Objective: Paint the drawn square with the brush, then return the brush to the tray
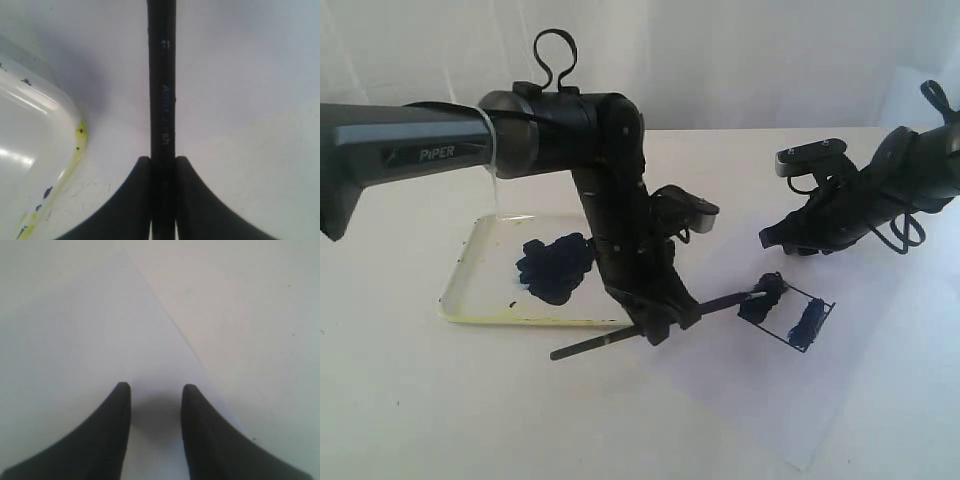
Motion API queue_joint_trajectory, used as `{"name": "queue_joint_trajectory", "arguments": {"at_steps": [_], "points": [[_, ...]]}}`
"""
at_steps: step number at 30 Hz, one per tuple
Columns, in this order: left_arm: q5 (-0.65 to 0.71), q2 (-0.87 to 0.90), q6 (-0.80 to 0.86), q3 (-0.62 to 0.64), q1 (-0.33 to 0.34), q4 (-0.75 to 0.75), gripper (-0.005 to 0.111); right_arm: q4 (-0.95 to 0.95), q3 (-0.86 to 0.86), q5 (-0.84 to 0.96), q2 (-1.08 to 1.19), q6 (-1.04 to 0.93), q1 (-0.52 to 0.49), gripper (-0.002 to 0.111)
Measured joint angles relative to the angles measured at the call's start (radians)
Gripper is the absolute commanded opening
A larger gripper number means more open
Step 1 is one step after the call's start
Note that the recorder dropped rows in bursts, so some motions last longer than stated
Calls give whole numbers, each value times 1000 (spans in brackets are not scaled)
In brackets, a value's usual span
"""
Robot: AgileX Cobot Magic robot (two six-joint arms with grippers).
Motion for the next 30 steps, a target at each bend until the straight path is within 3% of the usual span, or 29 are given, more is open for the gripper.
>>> {"name": "queue_joint_trajectory", "arguments": {"at_steps": [15, 23, 30], "points": [[-9, 0, 20, 0, -23, -25, 0, 0, 0, 0, 0, 0, 0, 33], [-26, 0, 97, 0, -23, -152, 0, 0, 0, 0, 0, 0, 0, 33], [-26, 4, 91, 0, -23, -103, 0, 0, 0, 0, 0, 0, 0, 33]]}}
